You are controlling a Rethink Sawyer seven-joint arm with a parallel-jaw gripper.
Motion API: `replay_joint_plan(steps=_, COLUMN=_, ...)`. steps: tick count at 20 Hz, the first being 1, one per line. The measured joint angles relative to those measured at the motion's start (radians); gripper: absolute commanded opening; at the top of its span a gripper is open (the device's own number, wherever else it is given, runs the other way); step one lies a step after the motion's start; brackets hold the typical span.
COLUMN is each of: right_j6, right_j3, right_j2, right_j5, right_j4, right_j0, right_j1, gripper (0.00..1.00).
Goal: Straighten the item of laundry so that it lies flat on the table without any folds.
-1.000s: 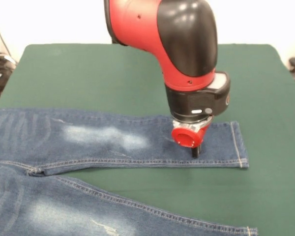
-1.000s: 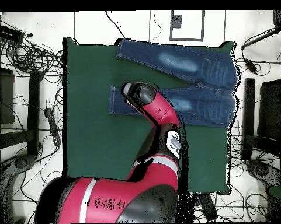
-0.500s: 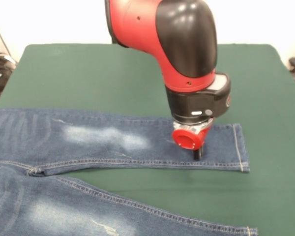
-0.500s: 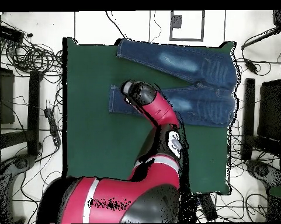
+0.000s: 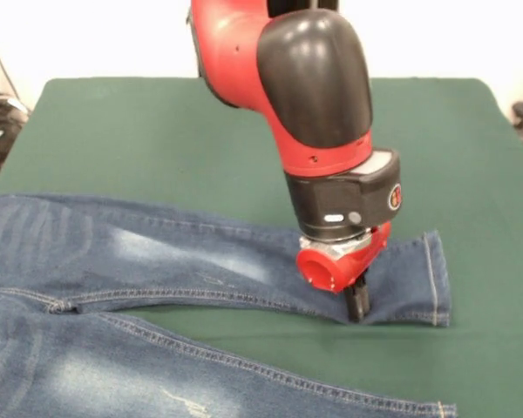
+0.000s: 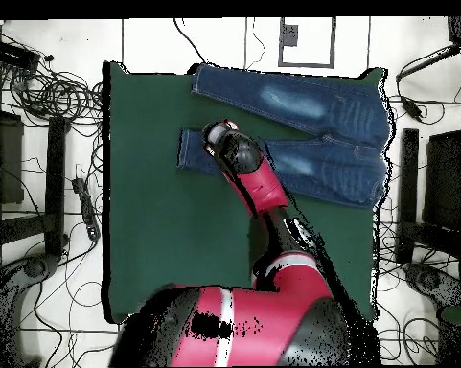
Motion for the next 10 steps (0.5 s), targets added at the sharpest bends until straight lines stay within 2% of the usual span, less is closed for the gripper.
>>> replay_joint_plan(steps=4, right_j6=0.0, right_j3=0.021, right_j2=0.099, right_j5=-0.104, right_j4=-0.047, right_j0=-0.061, right_j1=-0.004, gripper=0.0)
replay_joint_plan(steps=10, right_j6=0.0, right_j3=0.027, right_j2=0.134, right_j5=-0.21, right_j4=-0.046, right_j0=-0.055, right_j1=-0.003, gripper=0.0)
